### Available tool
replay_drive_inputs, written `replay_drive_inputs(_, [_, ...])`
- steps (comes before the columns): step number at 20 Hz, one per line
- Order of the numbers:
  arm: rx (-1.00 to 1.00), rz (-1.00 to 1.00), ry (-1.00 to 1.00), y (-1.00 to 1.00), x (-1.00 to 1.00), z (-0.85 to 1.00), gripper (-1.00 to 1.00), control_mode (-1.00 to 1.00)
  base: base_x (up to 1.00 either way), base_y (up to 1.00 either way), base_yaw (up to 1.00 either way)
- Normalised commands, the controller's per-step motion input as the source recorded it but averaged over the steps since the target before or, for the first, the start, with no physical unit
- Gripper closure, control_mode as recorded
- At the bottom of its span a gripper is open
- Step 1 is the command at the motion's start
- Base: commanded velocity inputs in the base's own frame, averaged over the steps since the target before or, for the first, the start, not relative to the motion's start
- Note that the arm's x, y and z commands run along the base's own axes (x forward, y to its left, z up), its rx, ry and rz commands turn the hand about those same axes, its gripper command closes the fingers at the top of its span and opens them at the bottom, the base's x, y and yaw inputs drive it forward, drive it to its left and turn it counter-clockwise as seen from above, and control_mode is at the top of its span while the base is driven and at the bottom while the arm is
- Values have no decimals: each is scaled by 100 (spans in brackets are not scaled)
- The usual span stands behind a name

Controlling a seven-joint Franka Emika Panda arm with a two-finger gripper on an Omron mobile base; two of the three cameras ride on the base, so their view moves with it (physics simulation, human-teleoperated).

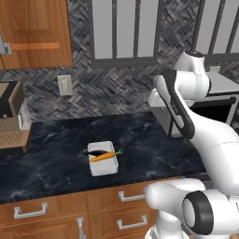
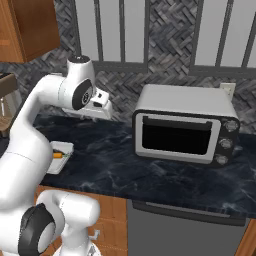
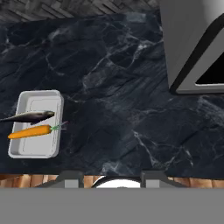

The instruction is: Place the tupperware on the second highest shelf of the fridge. Make space for the tupperware among the existing items by rearranging them on the shelves if needed. Close the fridge door when finished.

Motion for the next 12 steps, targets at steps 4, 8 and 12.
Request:
replay_drive_inputs(4, [0, 0, 0, 0, -9, -30, -100, -100, 0, 0, 0])
replay_drive_inputs(8, [0, 0, 0, 18, -31, -56, -100, -100, 0, 0, 0])
replay_drive_inputs(12, [0, 2, 0, 44, -32, -55, -100, -100, 0, 0, 0])
